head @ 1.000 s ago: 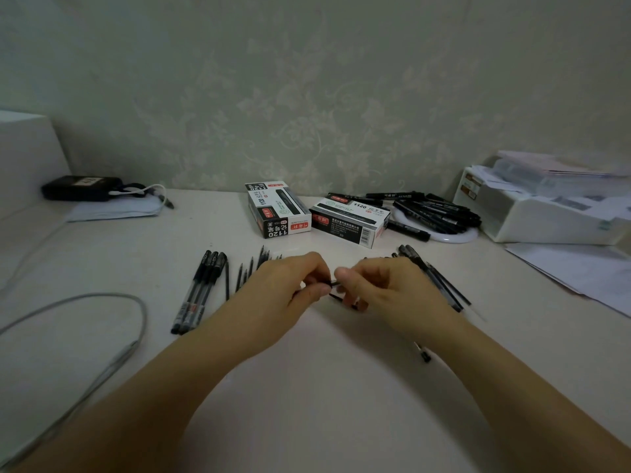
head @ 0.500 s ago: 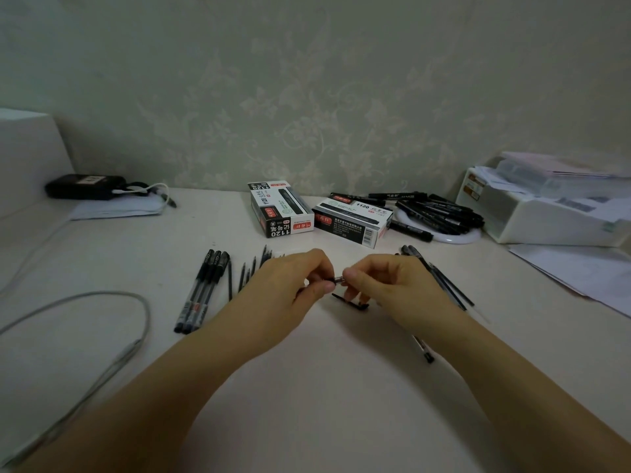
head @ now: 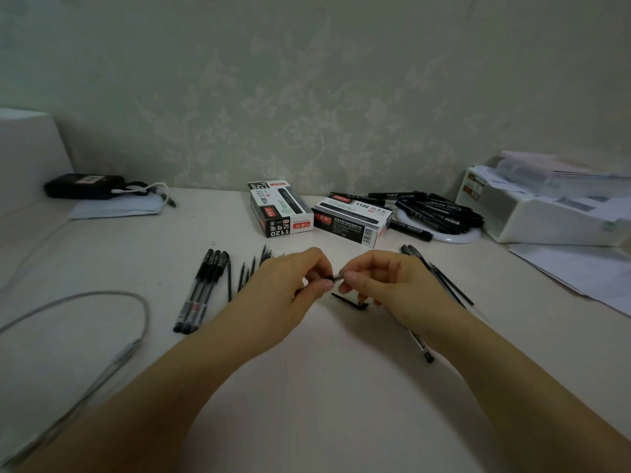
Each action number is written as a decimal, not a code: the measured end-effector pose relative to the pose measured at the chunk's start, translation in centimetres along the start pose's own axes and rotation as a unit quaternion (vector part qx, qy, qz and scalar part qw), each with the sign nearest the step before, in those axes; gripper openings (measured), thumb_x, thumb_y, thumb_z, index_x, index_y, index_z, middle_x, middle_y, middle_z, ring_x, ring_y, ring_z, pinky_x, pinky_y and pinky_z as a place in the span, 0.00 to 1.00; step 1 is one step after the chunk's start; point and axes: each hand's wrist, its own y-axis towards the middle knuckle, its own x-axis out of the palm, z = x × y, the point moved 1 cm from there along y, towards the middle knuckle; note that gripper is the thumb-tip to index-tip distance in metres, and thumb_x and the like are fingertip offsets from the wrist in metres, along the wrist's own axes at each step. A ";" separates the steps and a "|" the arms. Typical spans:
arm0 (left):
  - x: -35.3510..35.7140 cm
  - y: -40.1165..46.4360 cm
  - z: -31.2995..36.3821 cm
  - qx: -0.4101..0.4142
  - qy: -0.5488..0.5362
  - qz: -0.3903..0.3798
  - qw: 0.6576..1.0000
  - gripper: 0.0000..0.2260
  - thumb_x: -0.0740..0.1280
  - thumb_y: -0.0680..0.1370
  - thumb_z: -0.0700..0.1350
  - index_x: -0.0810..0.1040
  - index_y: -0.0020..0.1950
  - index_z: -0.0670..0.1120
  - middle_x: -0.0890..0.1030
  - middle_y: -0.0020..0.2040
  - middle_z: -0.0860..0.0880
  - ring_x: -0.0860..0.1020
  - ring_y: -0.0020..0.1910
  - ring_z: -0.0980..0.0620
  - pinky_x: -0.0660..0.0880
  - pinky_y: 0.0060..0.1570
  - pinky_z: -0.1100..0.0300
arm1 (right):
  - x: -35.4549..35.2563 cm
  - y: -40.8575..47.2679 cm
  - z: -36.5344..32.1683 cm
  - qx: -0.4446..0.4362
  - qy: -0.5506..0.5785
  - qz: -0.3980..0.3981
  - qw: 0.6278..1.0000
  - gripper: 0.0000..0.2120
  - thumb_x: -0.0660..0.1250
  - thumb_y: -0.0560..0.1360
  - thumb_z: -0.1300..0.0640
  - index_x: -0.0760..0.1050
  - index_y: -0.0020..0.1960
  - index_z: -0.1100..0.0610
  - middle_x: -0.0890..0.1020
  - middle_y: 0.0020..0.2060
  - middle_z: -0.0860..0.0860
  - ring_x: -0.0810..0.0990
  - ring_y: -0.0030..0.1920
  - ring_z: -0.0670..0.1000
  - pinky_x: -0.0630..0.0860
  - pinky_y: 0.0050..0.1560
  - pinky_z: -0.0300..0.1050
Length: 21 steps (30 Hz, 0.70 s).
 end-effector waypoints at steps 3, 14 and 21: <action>-0.1 0.0 -0.3 -0.019 0.002 0.004 1.000 0.02 0.65 0.79 0.47 0.77 0.50 0.51 0.78 0.39 0.59 0.75 0.37 0.65 0.69 0.37 0.75 | -0.3 0.1 0.0 0.000 0.001 0.031 1.000 0.03 0.71 0.76 0.57 0.82 0.49 0.53 0.87 0.40 0.49 0.80 0.35 0.40 0.73 0.35 0.28; -0.1 0.0 -0.9 -0.041 0.013 0.005 0.999 0.07 0.63 0.80 0.48 0.74 0.57 0.57 0.79 0.39 0.58 0.75 0.36 0.65 0.68 0.36 0.69 | -0.5 0.0 0.3 -0.080 -0.350 0.031 0.933 0.01 0.71 0.75 0.50 0.81 0.45 0.45 0.78 0.37 0.38 0.73 0.43 0.32 0.68 0.39 0.27; 0.1 0.0 -0.8 -0.046 0.010 -0.001 0.999 0.08 0.63 0.80 0.49 0.73 0.58 0.57 0.79 0.40 0.58 0.76 0.38 0.65 0.70 0.36 0.71 | 0.1 -0.2 0.8 -0.091 -0.395 -0.007 0.914 0.03 0.72 0.74 0.47 0.80 0.46 0.44 0.75 0.38 0.39 0.70 0.44 0.30 0.68 0.37 0.29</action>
